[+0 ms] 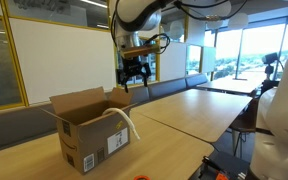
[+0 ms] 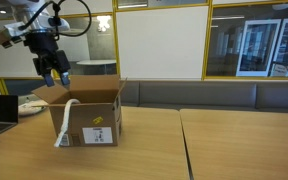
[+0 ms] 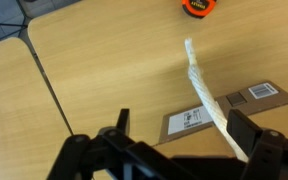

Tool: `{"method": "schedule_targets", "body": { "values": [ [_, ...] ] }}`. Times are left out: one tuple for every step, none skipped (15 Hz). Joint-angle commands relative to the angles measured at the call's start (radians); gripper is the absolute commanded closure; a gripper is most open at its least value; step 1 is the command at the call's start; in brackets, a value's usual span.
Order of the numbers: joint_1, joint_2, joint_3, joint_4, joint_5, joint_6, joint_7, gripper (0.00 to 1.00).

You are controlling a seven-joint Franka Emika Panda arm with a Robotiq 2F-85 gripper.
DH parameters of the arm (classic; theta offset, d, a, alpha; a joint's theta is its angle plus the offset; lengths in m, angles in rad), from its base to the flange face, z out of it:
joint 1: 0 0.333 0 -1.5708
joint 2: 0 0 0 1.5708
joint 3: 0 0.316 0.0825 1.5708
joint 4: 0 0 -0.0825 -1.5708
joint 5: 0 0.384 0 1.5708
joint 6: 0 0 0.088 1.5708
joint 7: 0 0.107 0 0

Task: Put all the objects on the table into the box.

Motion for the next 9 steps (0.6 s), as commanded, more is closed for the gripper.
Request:
{"method": "schedule_targets", "body": {
  "values": [
    [-0.036, -0.120, 0.051, -0.187, 0.071, 0.067, 0.032, 0.00],
    [-0.039, -0.131, 0.057, -0.222, 0.093, 0.082, 0.031, 0.00],
    [-0.044, -0.134, 0.062, -0.255, 0.108, 0.106, 0.034, 0.00],
    [-0.051, -0.132, 0.066, -0.291, 0.118, 0.147, 0.044, 0.00],
    [-0.058, -0.120, 0.068, -0.323, 0.130, 0.187, 0.050, 0.00],
    [-0.068, -0.103, 0.070, -0.357, 0.137, 0.238, 0.067, 0.00],
    [-0.077, -0.079, 0.066, -0.390, 0.154, 0.291, 0.073, 0.00],
    [-0.085, -0.051, 0.062, -0.418, 0.169, 0.342, 0.075, 0.00],
    [-0.096, -0.017, 0.058, -0.445, 0.180, 0.401, 0.082, 0.00]
  ]
}}
